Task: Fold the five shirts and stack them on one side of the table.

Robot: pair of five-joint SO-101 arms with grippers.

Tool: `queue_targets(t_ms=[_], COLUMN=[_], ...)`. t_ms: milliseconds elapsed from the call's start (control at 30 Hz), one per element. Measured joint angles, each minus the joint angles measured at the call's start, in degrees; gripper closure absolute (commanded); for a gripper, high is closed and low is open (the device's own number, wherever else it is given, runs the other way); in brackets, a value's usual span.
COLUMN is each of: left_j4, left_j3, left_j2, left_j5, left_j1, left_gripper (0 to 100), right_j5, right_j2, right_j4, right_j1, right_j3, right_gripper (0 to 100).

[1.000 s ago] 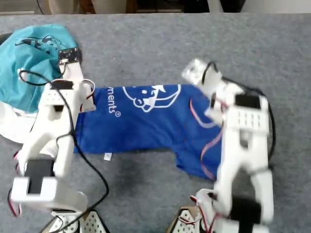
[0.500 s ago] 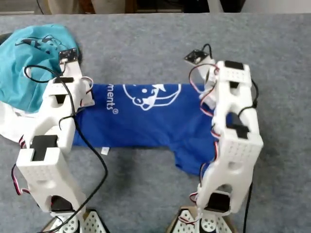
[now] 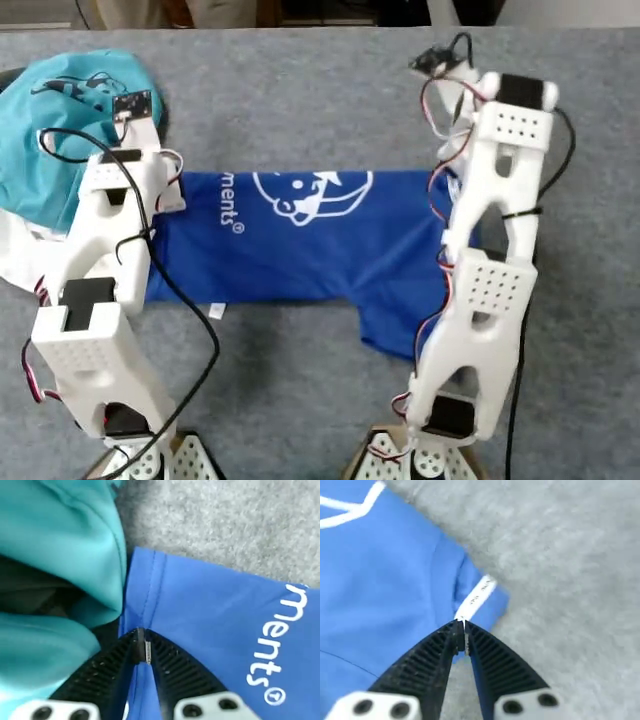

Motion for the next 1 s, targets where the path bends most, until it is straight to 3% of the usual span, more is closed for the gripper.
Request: queue_targets(t_ms=[233, 467, 700, 1000], left_j4=[9.32, 10.37, 2.81, -8.0], left_j3=[-2.9, 11.69, 34.29, 51.6], left_j2=[-1.23, -21.19, -42.81, -48.7], left_j5=[-1.93, -3.43, -3.78, -3.78], left_j1=[0.0, -1.05, -1.58, -4.22], left_gripper=[98, 98, 98, 98], right_j5=[-0.62, 2.29, 7.56, 18.2], right_j2=[-10.81, -34.2, -55.12, -83.25], right_j4=[0.44, 0.09, -4.22, -11.87], right_j1=[2.2, 2.46, 2.37, -0.62], right_j3=[4.4, 26.9, 52.84, 95.21], right_gripper=[98.3, 98.3, 98.3, 97.3])
